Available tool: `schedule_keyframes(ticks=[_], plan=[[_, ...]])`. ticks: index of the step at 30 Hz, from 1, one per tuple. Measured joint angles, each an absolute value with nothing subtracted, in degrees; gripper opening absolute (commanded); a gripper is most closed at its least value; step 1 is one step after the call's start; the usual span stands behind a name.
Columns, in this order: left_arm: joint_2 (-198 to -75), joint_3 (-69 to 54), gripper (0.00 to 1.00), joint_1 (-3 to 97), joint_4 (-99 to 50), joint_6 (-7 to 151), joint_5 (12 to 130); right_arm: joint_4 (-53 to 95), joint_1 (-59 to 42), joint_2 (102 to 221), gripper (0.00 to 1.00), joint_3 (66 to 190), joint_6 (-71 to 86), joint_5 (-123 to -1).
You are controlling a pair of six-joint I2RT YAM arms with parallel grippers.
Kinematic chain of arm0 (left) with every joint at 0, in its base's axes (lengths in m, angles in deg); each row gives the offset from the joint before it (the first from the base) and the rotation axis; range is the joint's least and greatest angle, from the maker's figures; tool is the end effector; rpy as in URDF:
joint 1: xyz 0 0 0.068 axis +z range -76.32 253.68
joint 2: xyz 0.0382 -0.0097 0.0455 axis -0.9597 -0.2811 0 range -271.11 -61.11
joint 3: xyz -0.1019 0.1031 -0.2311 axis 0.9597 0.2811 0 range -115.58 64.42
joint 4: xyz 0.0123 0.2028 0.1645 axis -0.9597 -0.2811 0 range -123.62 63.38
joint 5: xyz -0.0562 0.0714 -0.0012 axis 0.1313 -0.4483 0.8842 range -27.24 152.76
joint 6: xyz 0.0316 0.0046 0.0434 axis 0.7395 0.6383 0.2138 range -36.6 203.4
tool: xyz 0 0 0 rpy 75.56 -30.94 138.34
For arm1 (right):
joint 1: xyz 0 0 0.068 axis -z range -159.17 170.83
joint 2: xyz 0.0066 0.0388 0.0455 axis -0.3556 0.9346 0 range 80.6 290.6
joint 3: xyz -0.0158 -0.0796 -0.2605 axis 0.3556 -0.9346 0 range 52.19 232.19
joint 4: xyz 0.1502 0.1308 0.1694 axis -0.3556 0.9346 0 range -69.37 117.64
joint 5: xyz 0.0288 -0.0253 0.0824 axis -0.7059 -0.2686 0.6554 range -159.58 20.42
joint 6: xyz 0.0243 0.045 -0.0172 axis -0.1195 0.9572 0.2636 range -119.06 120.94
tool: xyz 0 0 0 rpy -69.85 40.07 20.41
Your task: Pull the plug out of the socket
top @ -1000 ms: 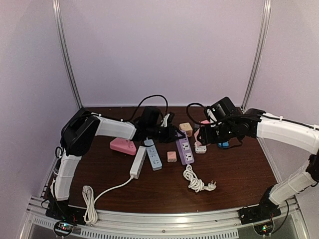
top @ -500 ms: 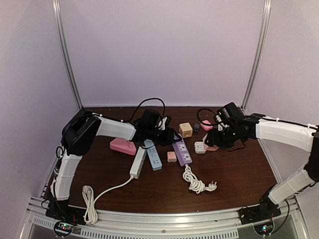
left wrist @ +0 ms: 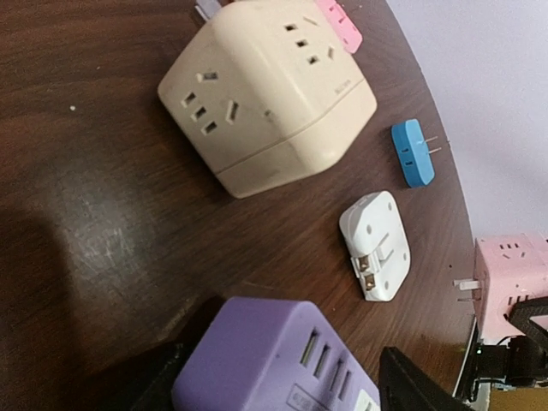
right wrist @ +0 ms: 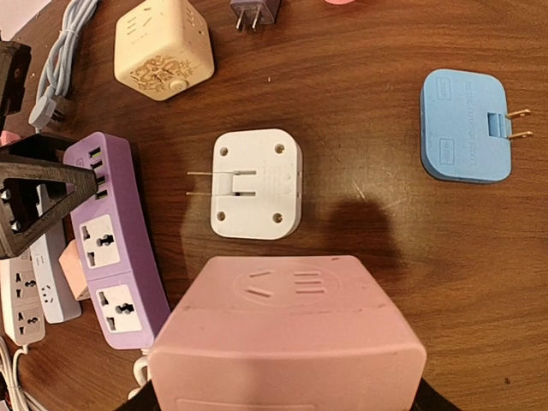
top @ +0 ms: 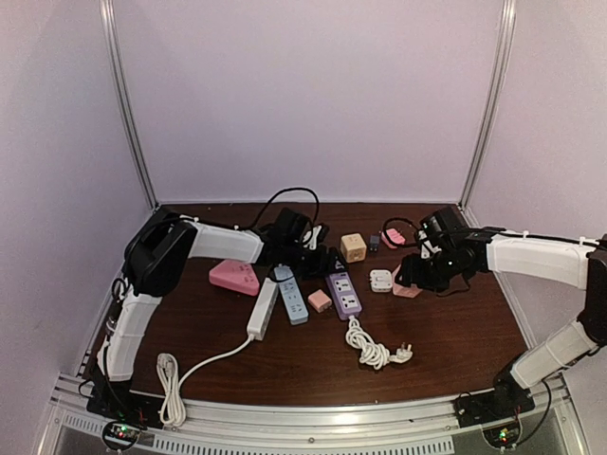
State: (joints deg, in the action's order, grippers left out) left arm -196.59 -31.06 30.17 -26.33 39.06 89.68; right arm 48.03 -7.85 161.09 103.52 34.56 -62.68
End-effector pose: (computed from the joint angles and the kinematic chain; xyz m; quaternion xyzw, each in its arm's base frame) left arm 0.3631 -0.3668 0.1195 0.0925 0.8811 -0.4384 0.1515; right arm 0.2433 0.1381 0.2157 0.0239 0.9558 0.1979 0.2161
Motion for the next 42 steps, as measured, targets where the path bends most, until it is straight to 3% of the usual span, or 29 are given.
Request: schedule_keyframes(ticks=[8, 11, 22, 30, 38, 42], plan=[[-196.5, -32.9, 0.89, 30.1, -30.2, 42.2, 88.6, 43.5, -4.3, 161.1, 0.20, 98.5, 36.2, -56.9], [-196.3, -33.3, 0.97, 30.1, -31.4, 43.4, 87.9, 41.0, -3.0, 161.1, 0.21, 96.3, 37.0, -54.0], [-195.0, -33.4, 0.98, 30.3, -34.7, 45.8, 85.6, 31.7, 1.7, 161.2, 0.29, 89.5, 40.5, -43.1], [-192.7, -32.5, 0.98, 30.3, -38.2, 46.8, 84.2, 27.4, 4.0, 161.4, 0.46, 86.6, 41.5, -39.1], [-186.6, -29.6, 0.98, 30.5, -40.0, 47.7, 83.3, 26.4, 5.3, 161.4, 0.77, 85.8, 41.0, -37.9], [-184.4, -29.3, 0.98, 30.5, -40.4, 48.2, 83.1, 28.5, 5.9, 161.3, 0.87, 85.4, 39.9, -39.6]])
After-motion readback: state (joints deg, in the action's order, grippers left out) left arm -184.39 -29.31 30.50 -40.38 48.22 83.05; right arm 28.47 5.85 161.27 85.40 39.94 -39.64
